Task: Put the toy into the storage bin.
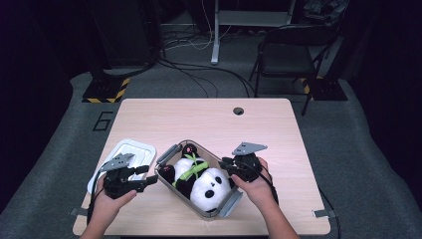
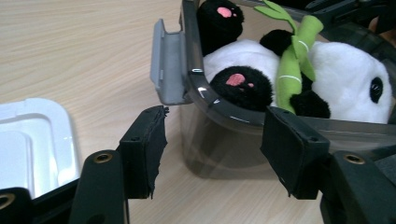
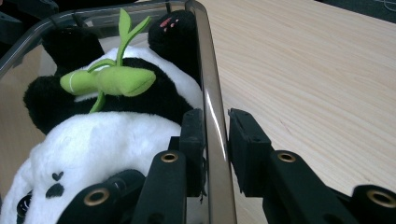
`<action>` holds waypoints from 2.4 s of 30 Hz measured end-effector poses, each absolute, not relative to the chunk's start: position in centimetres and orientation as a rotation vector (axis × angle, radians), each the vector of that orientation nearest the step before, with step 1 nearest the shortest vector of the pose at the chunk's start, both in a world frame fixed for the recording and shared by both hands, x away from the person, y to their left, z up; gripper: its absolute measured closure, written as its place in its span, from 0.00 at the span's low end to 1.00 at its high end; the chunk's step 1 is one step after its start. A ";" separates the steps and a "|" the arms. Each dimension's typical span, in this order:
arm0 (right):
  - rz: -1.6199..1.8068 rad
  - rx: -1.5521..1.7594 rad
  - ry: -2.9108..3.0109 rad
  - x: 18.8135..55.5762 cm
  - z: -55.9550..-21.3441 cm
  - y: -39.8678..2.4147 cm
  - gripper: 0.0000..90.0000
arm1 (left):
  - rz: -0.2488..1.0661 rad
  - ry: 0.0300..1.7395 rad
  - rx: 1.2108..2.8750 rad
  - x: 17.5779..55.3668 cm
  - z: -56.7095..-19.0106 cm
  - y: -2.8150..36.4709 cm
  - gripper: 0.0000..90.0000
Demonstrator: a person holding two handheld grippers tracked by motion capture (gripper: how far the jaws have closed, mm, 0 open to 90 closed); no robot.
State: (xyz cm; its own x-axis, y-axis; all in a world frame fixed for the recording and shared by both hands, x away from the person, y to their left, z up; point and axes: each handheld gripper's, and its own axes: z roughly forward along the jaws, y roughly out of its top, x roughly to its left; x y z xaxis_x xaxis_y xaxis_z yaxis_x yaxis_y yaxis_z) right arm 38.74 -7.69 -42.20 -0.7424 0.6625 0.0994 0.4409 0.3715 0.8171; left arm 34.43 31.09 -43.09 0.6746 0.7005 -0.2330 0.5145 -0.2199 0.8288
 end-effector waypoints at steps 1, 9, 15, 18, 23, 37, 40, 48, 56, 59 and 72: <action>1.307 0.984 2.389 38.7 -42.2 -7.7 0.83 | 0.238 0.960 1.879 34.5 -43.1 31.0 0.43; 1.285 0.996 2.383 38.7 -42.4 -7.5 0.76 | 0.251 0.981 1.854 35.9 -43.2 30.4 0.43; 1.289 1.021 2.350 38.3 -42.3 -8.2 0.69 | 0.271 0.976 1.876 37.7 -43.0 29.3 0.43; 1.288 1.041 2.325 38.0 -42.2 -8.7 0.69 | 0.275 0.974 1.882 38.7 -43.3 28.6 0.44; 1.296 1.073 2.305 37.6 -42.3 -9.6 0.70 | 0.258 0.977 1.879 39.2 -43.7 27.8 0.44; 1.279 1.062 2.303 36.6 -42.0 -9.9 0.67 | 0.212 0.906 1.907 37.8 -43.6 27.3 0.45; 1.284 1.071 2.308 36.5 -42.0 -9.9 0.67 | 0.197 0.897 1.901 37.8 -43.7 27.1 0.45; 1.306 1.066 2.293 36.1 -42.0 -9.4 0.66 | 0.206 0.924 1.867 38.8 -43.8 27.4 0.46; 1.335 1.044 2.304 35.7 -42.1 -8.3 0.65 | 0.258 0.967 1.849 40.2 -43.9 28.1 0.50; 1.348 1.042 2.300 35.6 -42.2 -7.8 0.64 | 0.251 0.994 1.829 40.6 -44.1 28.4 0.50; 1.391 1.034 2.273 35.4 -42.4 -6.2 0.60 | 0.255 1.030 1.820 42.4 -44.3 29.0 0.53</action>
